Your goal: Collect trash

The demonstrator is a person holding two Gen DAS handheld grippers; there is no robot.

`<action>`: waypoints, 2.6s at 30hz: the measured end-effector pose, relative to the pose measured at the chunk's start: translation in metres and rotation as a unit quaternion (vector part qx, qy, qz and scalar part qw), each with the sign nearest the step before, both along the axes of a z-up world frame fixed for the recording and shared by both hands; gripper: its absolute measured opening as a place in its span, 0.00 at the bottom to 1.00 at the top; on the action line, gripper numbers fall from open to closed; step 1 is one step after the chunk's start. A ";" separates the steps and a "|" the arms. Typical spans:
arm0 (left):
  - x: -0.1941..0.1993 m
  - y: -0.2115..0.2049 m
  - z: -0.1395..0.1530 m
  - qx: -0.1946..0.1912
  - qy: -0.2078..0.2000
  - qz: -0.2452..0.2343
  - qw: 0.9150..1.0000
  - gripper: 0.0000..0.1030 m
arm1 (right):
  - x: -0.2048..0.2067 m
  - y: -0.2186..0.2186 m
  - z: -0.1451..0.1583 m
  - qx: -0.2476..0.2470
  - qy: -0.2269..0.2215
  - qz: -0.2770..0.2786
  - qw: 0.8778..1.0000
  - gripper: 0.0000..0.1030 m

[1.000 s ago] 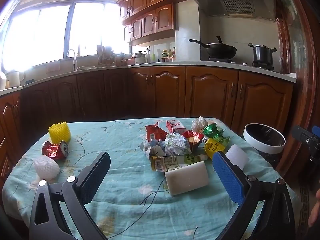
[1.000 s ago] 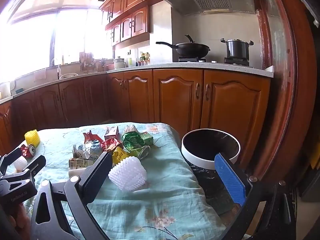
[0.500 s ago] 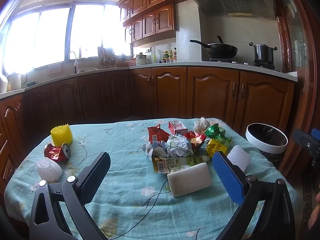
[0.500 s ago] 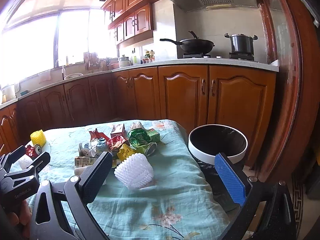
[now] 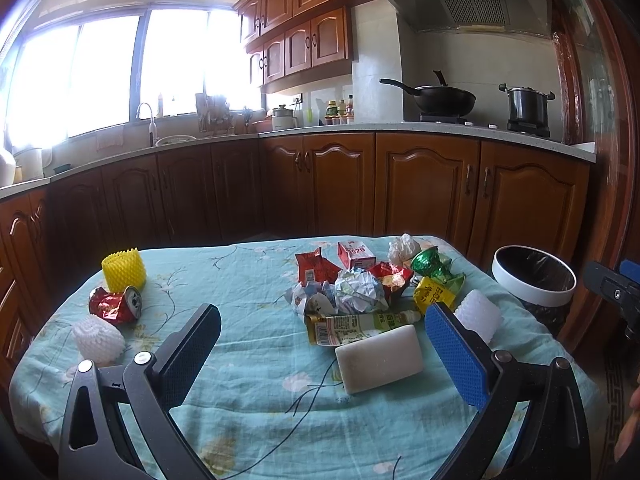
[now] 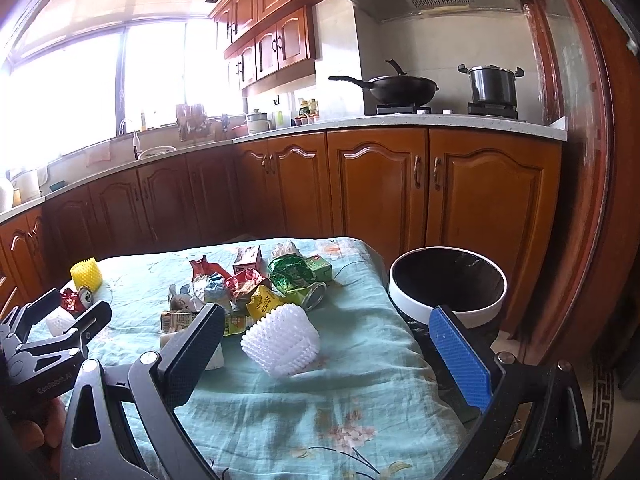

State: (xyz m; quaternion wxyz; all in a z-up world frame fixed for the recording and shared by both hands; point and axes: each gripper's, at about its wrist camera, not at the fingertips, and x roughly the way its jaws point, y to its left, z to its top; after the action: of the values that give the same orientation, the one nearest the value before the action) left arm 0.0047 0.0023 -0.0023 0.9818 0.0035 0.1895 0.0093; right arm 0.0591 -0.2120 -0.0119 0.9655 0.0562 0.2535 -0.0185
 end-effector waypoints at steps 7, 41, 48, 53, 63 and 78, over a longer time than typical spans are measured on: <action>0.002 0.000 -0.001 0.001 0.001 -0.001 1.000 0.99 | 0.001 -0.001 -0.003 0.007 0.003 0.005 1.000 0.99; 0.015 0.001 -0.013 -0.009 0.029 -0.008 0.999 0.99 | 0.013 0.001 -0.021 0.036 0.031 0.033 0.998 0.99; 0.034 0.003 -0.021 -0.010 0.066 -0.030 0.997 0.99 | 0.029 -0.003 -0.036 0.068 0.059 0.057 0.994 0.99; 0.063 0.005 -0.033 -0.019 0.116 -0.054 0.992 0.99 | 0.044 -0.003 -0.050 0.086 0.080 0.072 0.991 0.96; 0.120 0.015 -0.058 -0.064 0.201 -0.079 0.974 0.86 | 0.091 -0.001 -0.096 0.120 0.151 0.100 0.976 0.72; 0.118 0.001 -0.048 -0.069 0.179 -0.135 0.972 0.21 | 0.090 -0.015 -0.100 0.145 0.161 0.112 0.970 0.04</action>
State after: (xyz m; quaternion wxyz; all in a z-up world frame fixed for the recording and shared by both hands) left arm 0.1222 0.0038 -0.0505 0.9221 -0.0368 0.3598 -0.1373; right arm 0.1492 -0.2266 -0.1122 0.8897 0.1629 0.4099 0.1181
